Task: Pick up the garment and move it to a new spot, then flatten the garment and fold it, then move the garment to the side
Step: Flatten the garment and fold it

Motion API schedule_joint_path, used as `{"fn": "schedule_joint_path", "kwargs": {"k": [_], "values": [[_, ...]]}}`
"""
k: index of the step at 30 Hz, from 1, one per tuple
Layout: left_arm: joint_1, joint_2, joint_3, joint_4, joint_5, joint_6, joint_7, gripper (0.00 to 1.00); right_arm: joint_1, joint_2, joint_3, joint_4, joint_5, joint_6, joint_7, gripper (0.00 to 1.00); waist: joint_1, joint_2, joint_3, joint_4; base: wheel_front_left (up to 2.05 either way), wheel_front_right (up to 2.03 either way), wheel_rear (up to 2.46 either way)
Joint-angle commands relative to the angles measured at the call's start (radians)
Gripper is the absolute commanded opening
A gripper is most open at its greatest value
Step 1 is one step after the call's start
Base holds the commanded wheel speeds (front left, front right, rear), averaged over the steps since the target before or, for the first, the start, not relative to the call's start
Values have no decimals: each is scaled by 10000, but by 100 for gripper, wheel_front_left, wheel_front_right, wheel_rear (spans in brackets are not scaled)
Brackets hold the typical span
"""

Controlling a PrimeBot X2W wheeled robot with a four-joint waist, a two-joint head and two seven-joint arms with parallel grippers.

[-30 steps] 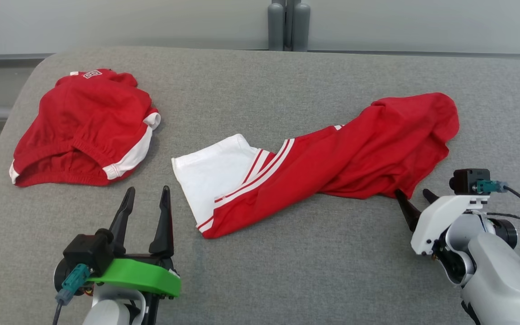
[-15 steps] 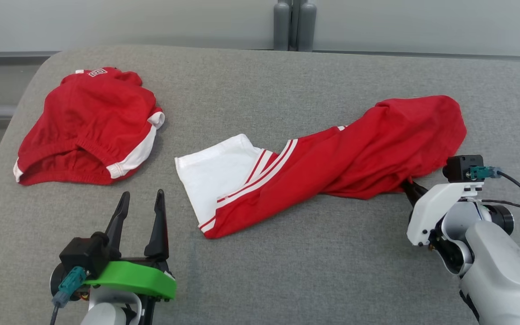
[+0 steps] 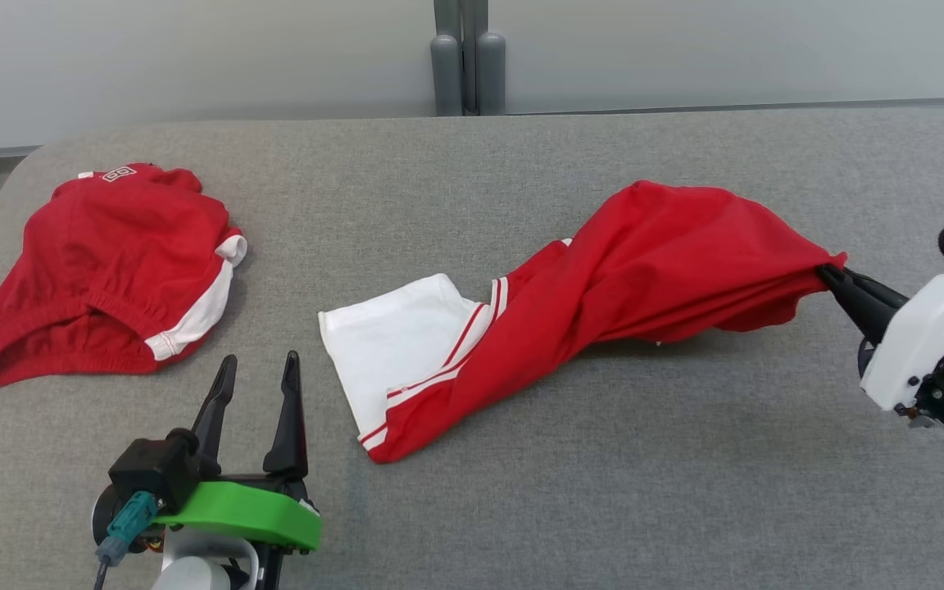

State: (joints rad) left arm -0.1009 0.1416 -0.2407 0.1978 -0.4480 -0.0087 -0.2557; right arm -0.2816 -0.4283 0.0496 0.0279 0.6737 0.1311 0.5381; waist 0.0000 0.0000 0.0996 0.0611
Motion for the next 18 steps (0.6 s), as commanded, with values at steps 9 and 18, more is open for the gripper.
{"fn": "schedule_joint_path", "kwargs": {"k": [9,18], "values": [[-580,-7,-146,-79,-32,-85,22,100,-1416,-48,-606,-123,-260,-5,990,0,0,0,1013,681,0,0,0],[-1304,-338,-371,359,-16,-291,-57,100,-4754,-303,456,3991,-1417,-7,-1215,0,0,0,1947,1609,0,0,0]]}}
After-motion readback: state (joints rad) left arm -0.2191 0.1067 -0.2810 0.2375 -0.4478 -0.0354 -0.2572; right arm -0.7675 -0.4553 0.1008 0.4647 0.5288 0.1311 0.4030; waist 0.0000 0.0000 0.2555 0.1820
